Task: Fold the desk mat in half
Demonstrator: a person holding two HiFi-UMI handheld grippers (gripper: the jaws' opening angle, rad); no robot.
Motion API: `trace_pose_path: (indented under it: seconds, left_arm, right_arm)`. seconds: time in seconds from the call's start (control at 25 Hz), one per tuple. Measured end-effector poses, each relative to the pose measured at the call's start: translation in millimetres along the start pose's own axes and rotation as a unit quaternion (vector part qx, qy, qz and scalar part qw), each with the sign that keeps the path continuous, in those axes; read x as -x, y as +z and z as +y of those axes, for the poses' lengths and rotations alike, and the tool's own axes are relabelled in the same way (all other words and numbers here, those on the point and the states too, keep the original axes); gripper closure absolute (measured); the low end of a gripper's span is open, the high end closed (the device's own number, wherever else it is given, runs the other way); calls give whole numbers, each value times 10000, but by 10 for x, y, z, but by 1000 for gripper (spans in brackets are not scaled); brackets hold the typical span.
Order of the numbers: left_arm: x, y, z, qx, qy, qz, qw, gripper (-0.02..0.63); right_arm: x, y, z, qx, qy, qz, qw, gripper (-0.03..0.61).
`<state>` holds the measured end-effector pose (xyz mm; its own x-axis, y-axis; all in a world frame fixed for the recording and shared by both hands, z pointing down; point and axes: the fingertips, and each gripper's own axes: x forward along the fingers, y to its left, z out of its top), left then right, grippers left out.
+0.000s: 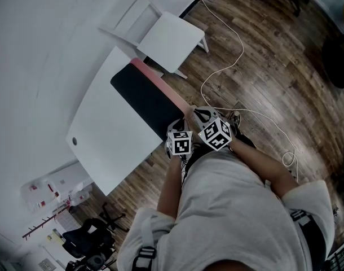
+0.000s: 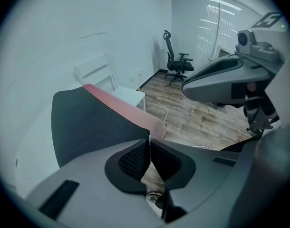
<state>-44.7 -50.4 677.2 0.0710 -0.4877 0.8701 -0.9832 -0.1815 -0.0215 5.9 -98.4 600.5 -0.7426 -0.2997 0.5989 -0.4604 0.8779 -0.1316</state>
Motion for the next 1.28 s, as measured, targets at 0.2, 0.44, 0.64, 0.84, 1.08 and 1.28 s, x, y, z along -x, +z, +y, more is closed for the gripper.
trace_pose_path:
  seconds: [0.2, 0.44, 0.64, 0.84, 1.08, 1.28]
  left_arm:
    - [4, 6, -26, -45, -15, 2, 10000, 578]
    - [1, 25, -50, -63, -19, -27, 10000, 578]
    - [-19, 53, -91, -108, -35, -25, 9999, 578]
    - [-6, 50, -101, -116, -38, -30, 9999, 578]
    - [-16, 64, -95, -141, -46, -26, 9999, 578]
    - [-8, 79, -101, -136, -54, -35, 9999, 578]
  right_arm:
    - [22, -4, -2, -5, -19, -13, 10000, 537]
    - [55, -36, -8, -15, -46, -32, 10000, 537]
    - [81, -64, -50, -54, -95, -37, 9999, 537]
    - [106, -74, -42, -65, -114, -47, 9999, 537]
    - [119, -76, -67, -70, -164, -46, 9998, 537]
    - [143, -87, -91, -97, -201, -53, 9997, 537]
